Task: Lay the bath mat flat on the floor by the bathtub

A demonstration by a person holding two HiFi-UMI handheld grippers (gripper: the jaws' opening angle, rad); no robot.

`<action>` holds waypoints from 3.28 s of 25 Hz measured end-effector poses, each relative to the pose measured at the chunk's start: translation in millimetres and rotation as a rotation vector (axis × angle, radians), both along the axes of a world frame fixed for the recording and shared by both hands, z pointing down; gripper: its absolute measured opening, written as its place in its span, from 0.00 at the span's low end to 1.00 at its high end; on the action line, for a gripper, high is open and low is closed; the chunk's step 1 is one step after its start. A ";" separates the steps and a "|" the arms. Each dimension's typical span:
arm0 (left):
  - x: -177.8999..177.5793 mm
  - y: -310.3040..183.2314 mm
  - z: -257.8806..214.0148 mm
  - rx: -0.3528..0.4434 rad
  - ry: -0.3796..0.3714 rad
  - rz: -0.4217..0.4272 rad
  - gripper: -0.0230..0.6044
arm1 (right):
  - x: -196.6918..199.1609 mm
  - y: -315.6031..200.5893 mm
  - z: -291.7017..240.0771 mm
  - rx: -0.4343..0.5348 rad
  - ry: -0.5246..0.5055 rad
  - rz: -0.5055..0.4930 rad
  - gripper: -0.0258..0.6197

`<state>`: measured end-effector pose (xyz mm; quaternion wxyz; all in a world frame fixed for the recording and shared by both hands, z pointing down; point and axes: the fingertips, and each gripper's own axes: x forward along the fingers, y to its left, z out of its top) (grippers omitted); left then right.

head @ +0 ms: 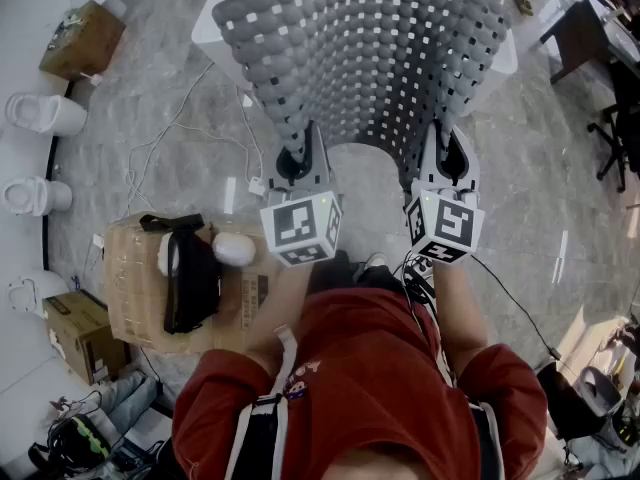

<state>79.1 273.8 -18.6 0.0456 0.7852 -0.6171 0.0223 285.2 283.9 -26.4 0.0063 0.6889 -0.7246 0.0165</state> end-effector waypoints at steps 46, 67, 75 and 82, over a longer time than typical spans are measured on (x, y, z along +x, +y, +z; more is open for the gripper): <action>-93.6 -53.8 -20.7 0.015 0.013 -0.054 0.12 | -78.8 -55.4 -20.3 0.009 0.003 0.017 0.14; -31.8 -142.0 16.8 -0.072 -0.016 -0.201 0.12 | -18.5 -166.7 23.3 -0.070 -0.039 -0.137 0.15; -50.8 -159.6 64.2 -0.161 -0.016 -0.262 0.12 | -35.2 -191.7 68.2 -0.163 -0.039 -0.191 0.15; -83.0 -182.0 105.4 -0.222 -0.014 -0.290 0.12 | -66.5 -216.2 106.9 -0.221 -0.033 -0.218 0.16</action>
